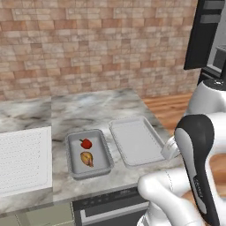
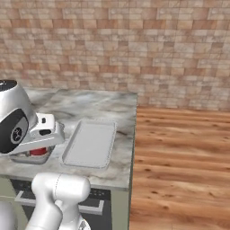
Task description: Place one bell pepper and one chicken drumstick in each tupperware on the nearby counter, to pack two identical lunches.
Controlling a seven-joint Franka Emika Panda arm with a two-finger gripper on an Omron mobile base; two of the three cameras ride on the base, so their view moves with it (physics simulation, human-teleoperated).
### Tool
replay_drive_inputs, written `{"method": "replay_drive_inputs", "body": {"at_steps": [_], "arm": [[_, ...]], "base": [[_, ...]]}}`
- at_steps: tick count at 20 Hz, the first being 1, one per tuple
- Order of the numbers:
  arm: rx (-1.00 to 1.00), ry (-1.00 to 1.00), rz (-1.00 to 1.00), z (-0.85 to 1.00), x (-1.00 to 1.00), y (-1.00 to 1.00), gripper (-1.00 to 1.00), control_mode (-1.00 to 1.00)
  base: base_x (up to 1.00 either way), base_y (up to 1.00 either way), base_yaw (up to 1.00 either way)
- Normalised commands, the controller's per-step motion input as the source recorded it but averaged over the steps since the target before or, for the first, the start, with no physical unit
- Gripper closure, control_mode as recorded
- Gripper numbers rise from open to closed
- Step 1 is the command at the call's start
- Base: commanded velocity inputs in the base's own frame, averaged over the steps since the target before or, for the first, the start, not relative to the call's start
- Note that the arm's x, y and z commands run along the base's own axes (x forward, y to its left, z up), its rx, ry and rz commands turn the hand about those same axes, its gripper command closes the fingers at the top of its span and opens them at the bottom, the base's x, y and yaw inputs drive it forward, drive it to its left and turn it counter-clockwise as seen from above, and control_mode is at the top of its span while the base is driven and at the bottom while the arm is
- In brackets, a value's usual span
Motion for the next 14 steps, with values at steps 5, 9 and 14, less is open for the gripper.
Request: {"method": "replay_drive_inputs", "body": {"at_steps": [5,9,14], "arm": [[0.0,-0.09,-0.1,-0.41,0.84,-0.51,1.0,-1.0],[0.0,-0.19,-0.02,-0.23,1.0,-0.05,1.0,-1.0],[0.05,-0.04,-0.01,-0.13,1.0,0.0,1.0,-1.0]], "base": [[0.0,0.0,0.0],[0.0,0.0,0.0],[0.0,0.0,0.0]]}}
